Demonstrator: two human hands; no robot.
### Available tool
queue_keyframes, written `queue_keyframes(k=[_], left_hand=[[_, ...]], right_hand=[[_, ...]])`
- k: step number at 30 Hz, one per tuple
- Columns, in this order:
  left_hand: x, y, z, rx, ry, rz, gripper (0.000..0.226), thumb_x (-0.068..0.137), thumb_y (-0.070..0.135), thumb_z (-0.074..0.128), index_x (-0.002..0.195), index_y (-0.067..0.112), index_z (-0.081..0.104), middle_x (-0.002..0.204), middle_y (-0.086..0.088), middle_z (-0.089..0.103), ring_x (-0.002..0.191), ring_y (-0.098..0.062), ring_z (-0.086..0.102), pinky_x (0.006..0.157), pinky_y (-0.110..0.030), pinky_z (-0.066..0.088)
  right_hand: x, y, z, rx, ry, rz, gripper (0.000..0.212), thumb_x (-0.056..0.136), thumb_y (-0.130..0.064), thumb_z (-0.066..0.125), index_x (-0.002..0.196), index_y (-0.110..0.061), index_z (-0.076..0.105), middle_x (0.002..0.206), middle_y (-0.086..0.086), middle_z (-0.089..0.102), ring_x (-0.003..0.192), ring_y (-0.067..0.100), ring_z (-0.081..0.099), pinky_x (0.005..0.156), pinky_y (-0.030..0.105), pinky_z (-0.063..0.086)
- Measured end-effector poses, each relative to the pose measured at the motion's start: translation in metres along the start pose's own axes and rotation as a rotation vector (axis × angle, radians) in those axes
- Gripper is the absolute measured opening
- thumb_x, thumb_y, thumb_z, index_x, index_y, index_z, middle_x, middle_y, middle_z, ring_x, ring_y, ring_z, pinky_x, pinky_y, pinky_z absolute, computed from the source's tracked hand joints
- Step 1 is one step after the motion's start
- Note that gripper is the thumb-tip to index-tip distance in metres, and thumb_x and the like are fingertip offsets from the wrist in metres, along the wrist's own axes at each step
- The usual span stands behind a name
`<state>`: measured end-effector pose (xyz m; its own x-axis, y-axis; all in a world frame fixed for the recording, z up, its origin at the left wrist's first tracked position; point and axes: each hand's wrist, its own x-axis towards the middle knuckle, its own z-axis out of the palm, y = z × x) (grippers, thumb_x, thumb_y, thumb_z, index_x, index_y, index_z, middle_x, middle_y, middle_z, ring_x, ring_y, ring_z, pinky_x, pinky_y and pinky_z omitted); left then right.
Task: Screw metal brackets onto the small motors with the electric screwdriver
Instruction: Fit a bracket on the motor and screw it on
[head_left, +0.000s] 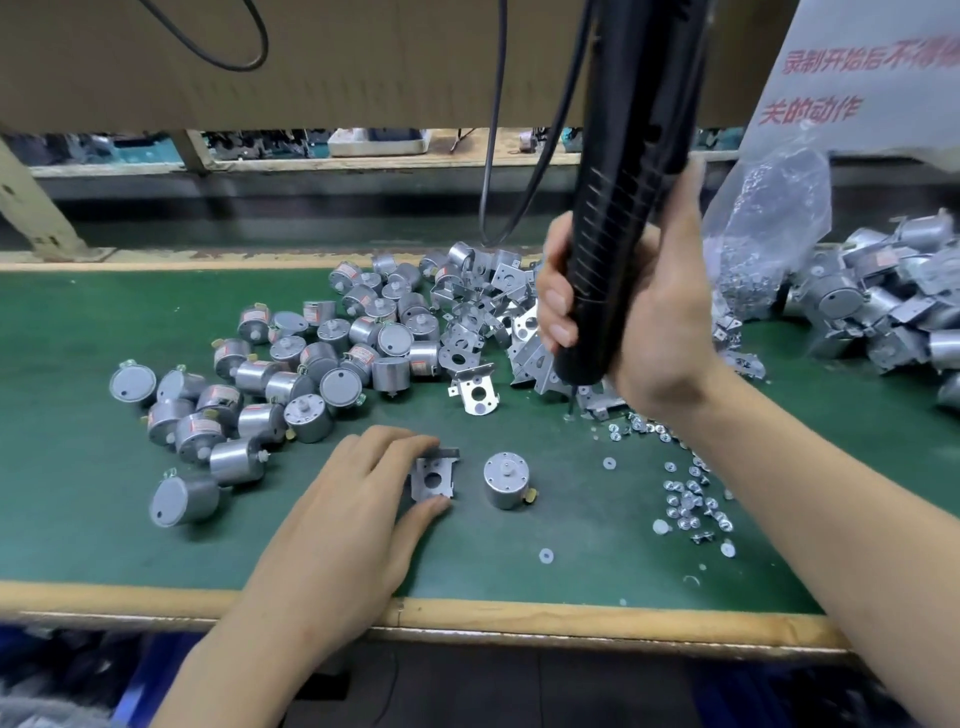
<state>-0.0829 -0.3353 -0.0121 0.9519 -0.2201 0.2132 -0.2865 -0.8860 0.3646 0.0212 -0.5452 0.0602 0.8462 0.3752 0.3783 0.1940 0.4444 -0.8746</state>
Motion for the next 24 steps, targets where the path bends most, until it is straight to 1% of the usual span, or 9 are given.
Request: queue_keyframes(k=[2, 3, 6, 8, 10, 13, 16, 20, 24], left_hand=[[0.002, 0.002, 0.002, -0.034, 0.047, -0.011, 0.051, 0.092, 0.047, 0.045, 0.129, 0.015, 0.059, 0.119, 0.009, 0.055, 0.110, -0.015, 0.053, 0.096, -0.025, 0.039], [0.002, 0.005, 0.002, -0.070, 0.074, -0.017, 0.050, 0.092, 0.046, 0.046, 0.129, 0.014, 0.059, 0.118, 0.009, 0.055, 0.107, -0.011, 0.054, 0.095, -0.022, 0.040], [0.006, 0.015, 0.002, -0.178, 0.177, -0.005, 0.043, 0.095, 0.042, 0.052, 0.128, 0.015, 0.060, 0.113, 0.010, 0.055, 0.085, 0.006, 0.052, 0.084, -0.005, 0.036], [0.008, 0.023, 0.005, -0.217, 0.219, 0.031, 0.039, 0.095, 0.040, 0.058, 0.126, 0.015, 0.062, 0.111, 0.011, 0.056, 0.079, 0.012, 0.050, 0.079, 0.000, 0.033], [0.011, 0.031, 0.008, -0.260, 0.231, 0.054, 0.039, 0.091, 0.037, 0.063, 0.124, 0.015, 0.063, 0.110, 0.010, 0.057, 0.078, 0.015, 0.049, 0.078, 0.001, 0.032], [0.016, 0.038, 0.013, -0.302, 0.185, 0.083, 0.040, 0.087, 0.034, 0.064, 0.121, 0.014, 0.065, 0.112, 0.008, 0.059, 0.079, 0.015, 0.049, 0.078, 0.001, 0.032], [0.017, 0.038, 0.016, -0.316, 0.124, 0.079, 0.045, 0.086, 0.041, 0.063, 0.124, 0.016, 0.065, 0.115, 0.011, 0.060, 0.086, 0.009, 0.053, 0.078, -0.001, 0.033], [0.016, 0.036, 0.015, -0.361, 0.121, 0.070, 0.052, 0.079, 0.047, 0.069, 0.124, 0.022, 0.063, 0.111, 0.015, 0.060, 0.088, 0.014, 0.053, 0.075, 0.001, 0.033], [0.016, 0.032, 0.016, -0.328, 0.100, 0.069, 0.046, 0.080, 0.031, 0.079, 0.122, 0.021, 0.064, 0.110, 0.017, 0.062, 0.094, 0.008, 0.057, 0.077, 0.000, 0.034]], right_hand=[[0.011, -0.002, 0.010, 0.009, -0.030, 0.011, 0.078, 0.096, -0.064, 0.004, 0.079, -0.011, 0.058, 0.059, 0.000, 0.054, 0.046, 0.016, 0.046, 0.049, 0.024, 0.041], [0.015, -0.001, 0.014, 0.012, -0.032, 0.017, 0.078, 0.096, -0.064, 0.004, 0.079, -0.011, 0.058, 0.059, 0.000, 0.053, 0.046, 0.016, 0.046, 0.049, 0.024, 0.041], [0.016, 0.009, 0.020, 0.021, -0.010, 0.028, 0.076, 0.096, -0.065, 0.004, 0.079, -0.011, 0.055, 0.058, 0.000, 0.051, 0.045, 0.016, 0.045, 0.049, 0.025, 0.040], [0.010, 0.016, 0.019, 0.019, 0.007, 0.040, 0.075, 0.096, -0.065, 0.004, 0.079, -0.011, 0.054, 0.058, 0.000, 0.051, 0.044, 0.016, 0.044, 0.049, 0.026, 0.040], [0.003, 0.017, 0.015, 0.011, 0.022, 0.032, 0.075, 0.094, -0.064, 0.004, 0.080, -0.010, 0.053, 0.057, 0.000, 0.051, 0.044, 0.016, 0.044, 0.048, 0.026, 0.039], [-0.001, 0.012, 0.011, 0.030, 0.031, 0.005, 0.076, 0.094, -0.064, 0.003, 0.079, -0.010, 0.054, 0.057, 0.000, 0.051, 0.045, 0.016, 0.045, 0.049, 0.028, 0.037], [-0.002, 0.009, 0.011, 0.079, 0.037, -0.001, 0.078, 0.094, -0.066, 0.002, 0.077, -0.013, 0.056, 0.057, 0.001, 0.051, 0.044, 0.016, 0.044, 0.049, 0.026, 0.036], [-0.005, 0.006, 0.013, 0.126, -0.024, 0.038, 0.081, 0.090, -0.069, 0.000, 0.073, -0.016, 0.058, 0.055, 0.000, 0.050, 0.042, 0.015, 0.044, 0.048, 0.025, 0.038], [-0.009, 0.004, 0.018, 0.194, -0.108, 0.059, 0.083, 0.090, -0.069, -0.003, 0.074, -0.017, 0.060, 0.055, -0.001, 0.050, 0.042, 0.014, 0.044, 0.049, 0.025, 0.040]])
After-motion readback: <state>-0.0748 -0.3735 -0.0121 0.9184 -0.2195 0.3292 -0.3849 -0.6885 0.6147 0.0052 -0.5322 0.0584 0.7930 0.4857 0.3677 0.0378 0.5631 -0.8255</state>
